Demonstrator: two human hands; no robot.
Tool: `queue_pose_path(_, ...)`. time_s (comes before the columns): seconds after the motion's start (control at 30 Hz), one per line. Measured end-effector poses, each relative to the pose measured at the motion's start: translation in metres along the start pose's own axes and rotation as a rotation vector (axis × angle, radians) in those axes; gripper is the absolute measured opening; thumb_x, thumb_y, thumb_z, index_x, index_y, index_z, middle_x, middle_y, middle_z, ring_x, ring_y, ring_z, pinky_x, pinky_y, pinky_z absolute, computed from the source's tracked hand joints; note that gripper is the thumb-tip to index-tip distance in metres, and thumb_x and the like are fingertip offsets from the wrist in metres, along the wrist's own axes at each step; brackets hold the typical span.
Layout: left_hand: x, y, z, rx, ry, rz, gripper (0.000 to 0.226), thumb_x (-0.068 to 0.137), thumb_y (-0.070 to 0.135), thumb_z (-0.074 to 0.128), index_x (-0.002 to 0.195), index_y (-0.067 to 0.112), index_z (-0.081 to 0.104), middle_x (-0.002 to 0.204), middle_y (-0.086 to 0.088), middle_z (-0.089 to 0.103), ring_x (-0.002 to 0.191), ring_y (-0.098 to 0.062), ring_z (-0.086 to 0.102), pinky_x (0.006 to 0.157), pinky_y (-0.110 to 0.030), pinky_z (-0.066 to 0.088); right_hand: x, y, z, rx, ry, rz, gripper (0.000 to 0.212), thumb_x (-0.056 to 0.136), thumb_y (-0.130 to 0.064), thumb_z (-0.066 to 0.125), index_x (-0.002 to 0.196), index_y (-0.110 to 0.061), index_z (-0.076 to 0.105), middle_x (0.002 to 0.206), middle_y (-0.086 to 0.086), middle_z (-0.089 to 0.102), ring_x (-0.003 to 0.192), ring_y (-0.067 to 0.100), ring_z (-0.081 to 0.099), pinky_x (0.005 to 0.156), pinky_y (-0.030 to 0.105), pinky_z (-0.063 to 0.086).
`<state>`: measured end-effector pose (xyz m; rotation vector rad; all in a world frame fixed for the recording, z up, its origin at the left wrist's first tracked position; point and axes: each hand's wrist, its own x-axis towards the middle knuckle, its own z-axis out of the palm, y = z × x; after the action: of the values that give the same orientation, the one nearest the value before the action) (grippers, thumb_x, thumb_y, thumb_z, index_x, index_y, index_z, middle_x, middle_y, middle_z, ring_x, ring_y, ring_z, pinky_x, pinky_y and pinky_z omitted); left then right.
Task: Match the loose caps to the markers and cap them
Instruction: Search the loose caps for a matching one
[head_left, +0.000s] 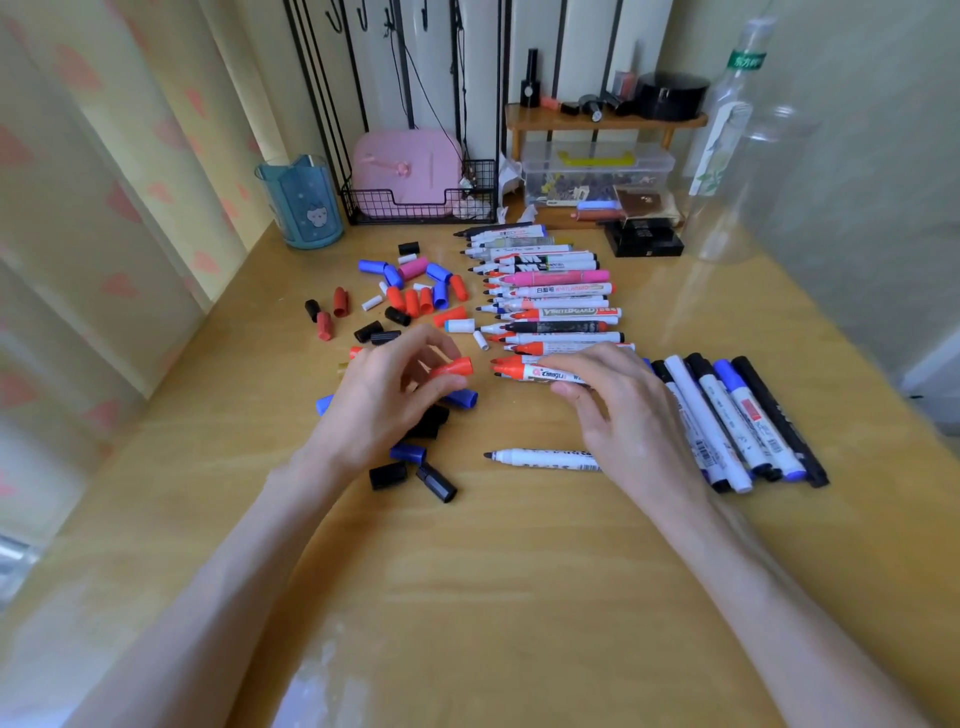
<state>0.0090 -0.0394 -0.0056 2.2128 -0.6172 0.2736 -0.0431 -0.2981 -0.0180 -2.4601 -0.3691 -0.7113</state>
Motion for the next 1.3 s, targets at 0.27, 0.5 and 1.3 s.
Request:
queue_pose_path(0.27, -0.019, -0.001, 0.001, -0.032, 0.037, -0.024, 0.027, 0.083, 0.046, 0.083, 0.101, 0.026, 0.077, 0.085, 0.006, 0.076, 0.079, -0.018, 0.07, 0.071, -0.04, 0.056, 0.001, -0.004, -0.001, 0.014, 0.028, -0.077, 0.029, 0.096, -0.005, 0.068, 0.122, -0.016, 0.075, 0.102, -0.004, 0.069, 0.1, 0.021, 0.057, 0.09, 0.026, 0.046)
queue_pose_path(0.5, -0.02, 0.003, 0.003, -0.031, 0.054, -0.03, 0.027, 0.083, 0.046, 0.082, 0.101, 0.026, 0.077, 0.08, 0.008, 0.074, 0.077, -0.015, 0.067, 0.068, -0.024, 0.051, 0.0, -0.007, -0.001, 0.017, 0.013, -0.137, 0.033, 0.095, 0.0, 0.069, 0.123, -0.016, 0.075, 0.098, -0.004, 0.065, 0.097, 0.017, 0.054, 0.088, 0.022, 0.043)
queue_pose_path(1.3, -0.029, 0.024, 0.013, -0.023, -0.043, 0.068, 0.024, 0.095, 0.043, 0.068, 0.104, 0.02, 0.072, 0.078, 0.017, 0.067, 0.071, -0.01, 0.063, 0.065, -0.025, 0.051, -0.012, -0.019, 0.003, 0.076, -0.045, -0.151, 0.04, 0.089, 0.01, 0.071, 0.121, -0.013, 0.077, 0.099, -0.004, 0.072, 0.094, 0.019, 0.065, 0.081, 0.036, 0.053)
